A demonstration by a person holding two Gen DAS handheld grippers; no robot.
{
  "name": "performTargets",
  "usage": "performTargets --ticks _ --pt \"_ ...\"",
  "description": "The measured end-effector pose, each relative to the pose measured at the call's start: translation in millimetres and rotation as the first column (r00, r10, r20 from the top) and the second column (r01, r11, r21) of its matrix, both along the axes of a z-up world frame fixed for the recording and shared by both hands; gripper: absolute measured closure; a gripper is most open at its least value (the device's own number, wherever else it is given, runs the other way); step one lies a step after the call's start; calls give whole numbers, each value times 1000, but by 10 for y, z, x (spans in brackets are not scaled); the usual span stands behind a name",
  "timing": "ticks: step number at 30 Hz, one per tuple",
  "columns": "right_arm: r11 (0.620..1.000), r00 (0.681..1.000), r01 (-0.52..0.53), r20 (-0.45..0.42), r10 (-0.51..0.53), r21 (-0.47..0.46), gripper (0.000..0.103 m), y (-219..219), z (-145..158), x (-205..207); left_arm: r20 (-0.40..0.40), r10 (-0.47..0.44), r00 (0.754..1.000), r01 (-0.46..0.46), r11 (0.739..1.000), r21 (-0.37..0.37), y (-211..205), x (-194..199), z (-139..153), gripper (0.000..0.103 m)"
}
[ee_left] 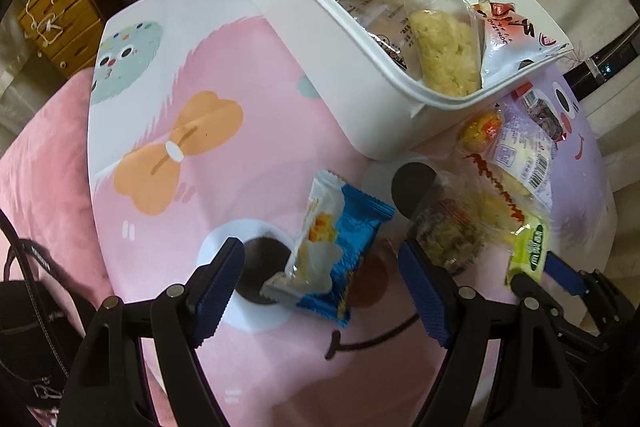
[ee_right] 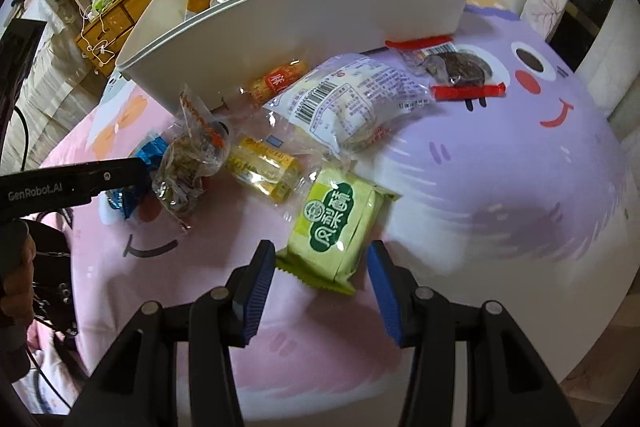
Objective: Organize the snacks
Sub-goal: 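Grasp a green cake pack with the right tool while the left tool grasps a blue wafer pack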
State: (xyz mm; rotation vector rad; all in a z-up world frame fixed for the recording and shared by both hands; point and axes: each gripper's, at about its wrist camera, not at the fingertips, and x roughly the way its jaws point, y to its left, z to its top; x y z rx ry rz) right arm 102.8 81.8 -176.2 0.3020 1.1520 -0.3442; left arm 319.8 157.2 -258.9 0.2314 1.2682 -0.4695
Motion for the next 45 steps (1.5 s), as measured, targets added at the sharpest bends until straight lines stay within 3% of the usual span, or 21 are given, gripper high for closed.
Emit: performTargets --ticks 3,6,12,14,19,33,45 --pt "998 999 -32 34 35 -62 54 59 -5 -20 6 -6 1000 6 1000 -24 20 24 -59 27" --pt "992 998 -51 35 56 -116 54 85 -28 14 -1 -17 1000 17 999 -30 20 44 -116 37" --pt "988 998 -59 29 64 -140 54 56 -74 34 -4 -33 999 32 997 -64 32 53 -150 52" --pt "985 997 -75 23 80 -157 54 79 -76 43 -19 -31 999 30 997 -65 18 34 -165 62" --pt "985 997 -78 10 81 -152 54 119 -73 78 -23 -19 1000 17 997 -76 47 7 -180 71" --pt "990 992 -122 -40 120 -68 62 44 -26 86 -85 23 996 -30 996 -80 111 -141 -164 74" --pt "980 980 -197 -46 195 -32 67 -86 203 40 -98 58 994 -68 992 -110 195 -436 130 74"
